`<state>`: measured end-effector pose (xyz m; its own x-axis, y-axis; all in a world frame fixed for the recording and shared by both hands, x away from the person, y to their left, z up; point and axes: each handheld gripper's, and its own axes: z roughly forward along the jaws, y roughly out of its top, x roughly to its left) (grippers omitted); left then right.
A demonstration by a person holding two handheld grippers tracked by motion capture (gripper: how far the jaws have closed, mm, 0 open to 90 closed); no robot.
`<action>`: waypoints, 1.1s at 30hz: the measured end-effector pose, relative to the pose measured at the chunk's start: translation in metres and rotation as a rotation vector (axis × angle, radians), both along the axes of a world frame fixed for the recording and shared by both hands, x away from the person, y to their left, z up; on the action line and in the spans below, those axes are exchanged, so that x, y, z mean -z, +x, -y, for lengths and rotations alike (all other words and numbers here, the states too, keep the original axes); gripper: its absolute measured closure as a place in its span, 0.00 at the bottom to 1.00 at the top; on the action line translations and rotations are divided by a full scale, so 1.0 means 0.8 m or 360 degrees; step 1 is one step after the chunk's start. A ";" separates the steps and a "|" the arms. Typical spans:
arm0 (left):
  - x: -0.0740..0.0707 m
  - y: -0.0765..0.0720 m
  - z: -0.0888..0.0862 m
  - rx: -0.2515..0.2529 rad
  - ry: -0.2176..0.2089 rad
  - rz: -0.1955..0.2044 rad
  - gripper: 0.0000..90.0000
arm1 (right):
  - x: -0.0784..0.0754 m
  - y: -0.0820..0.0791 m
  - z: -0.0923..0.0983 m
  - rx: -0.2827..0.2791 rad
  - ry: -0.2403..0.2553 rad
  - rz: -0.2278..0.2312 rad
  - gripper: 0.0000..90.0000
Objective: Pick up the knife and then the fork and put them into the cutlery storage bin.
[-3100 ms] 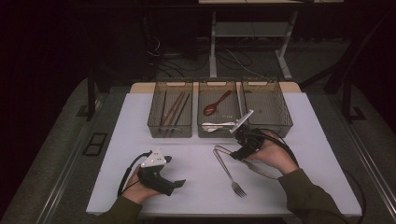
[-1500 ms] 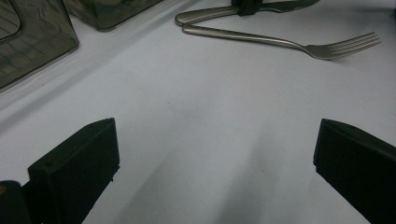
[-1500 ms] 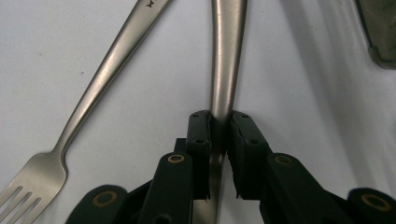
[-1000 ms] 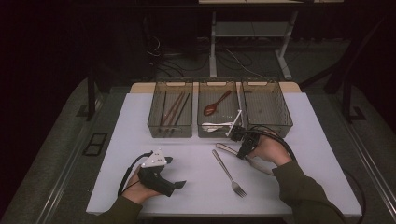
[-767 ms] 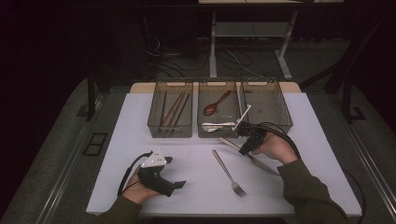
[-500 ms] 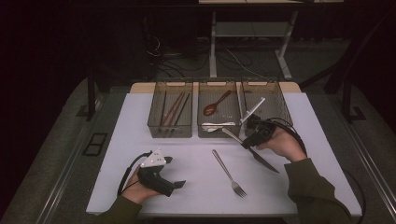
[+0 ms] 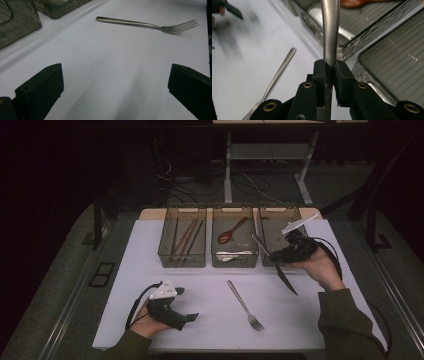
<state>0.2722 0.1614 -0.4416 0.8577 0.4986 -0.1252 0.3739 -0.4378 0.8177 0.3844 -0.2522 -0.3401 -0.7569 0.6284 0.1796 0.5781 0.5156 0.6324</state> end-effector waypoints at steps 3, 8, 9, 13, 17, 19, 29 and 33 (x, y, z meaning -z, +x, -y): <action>0.000 0.000 0.000 0.0002 -0.0002 0.0000 0.00 | -0.006 -0.001 0.009 0.0032 0.0051 0.0054 0.89; 0.000 0.000 0.000 0.0004 -0.0002 -0.0001 0.00 | -0.012 -0.002 0.022 0.0085 0.0118 0.0122 0.89; 0.000 0.000 0.000 0.0003 -0.0003 -0.0001 0.00 | -0.014 -0.002 0.025 0.0099 0.0129 0.0131 0.89; 0.000 0.000 0.000 0.0006 -0.0007 -0.0002 0.00 | -0.020 -0.002 0.035 0.0155 0.0186 0.0177 0.89; 0.000 0.000 0.001 0.0004 -0.0013 -0.0003 0.00 | -0.029 0.002 0.048 0.0233 0.0217 0.0223 0.89; 0.000 0.000 0.001 0.0003 -0.0013 -0.0005 0.00 | -0.034 0.005 0.053 0.0261 0.0233 0.0244 0.89; 0.001 0.001 0.001 0.0010 -0.0012 -0.0006 0.00 | -0.058 0.037 0.073 0.0404 0.0244 0.0345 0.89; 0.001 0.001 0.001 0.0013 -0.0011 -0.0005 0.00 | -0.071 0.051 0.073 0.0438 0.0237 0.0386 0.89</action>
<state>0.2727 0.1610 -0.4422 0.8614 0.4906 -0.1318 0.3731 -0.4349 0.8195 0.4255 -0.3109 -0.2833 -0.5952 0.7945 0.1205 0.5064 0.2545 0.8239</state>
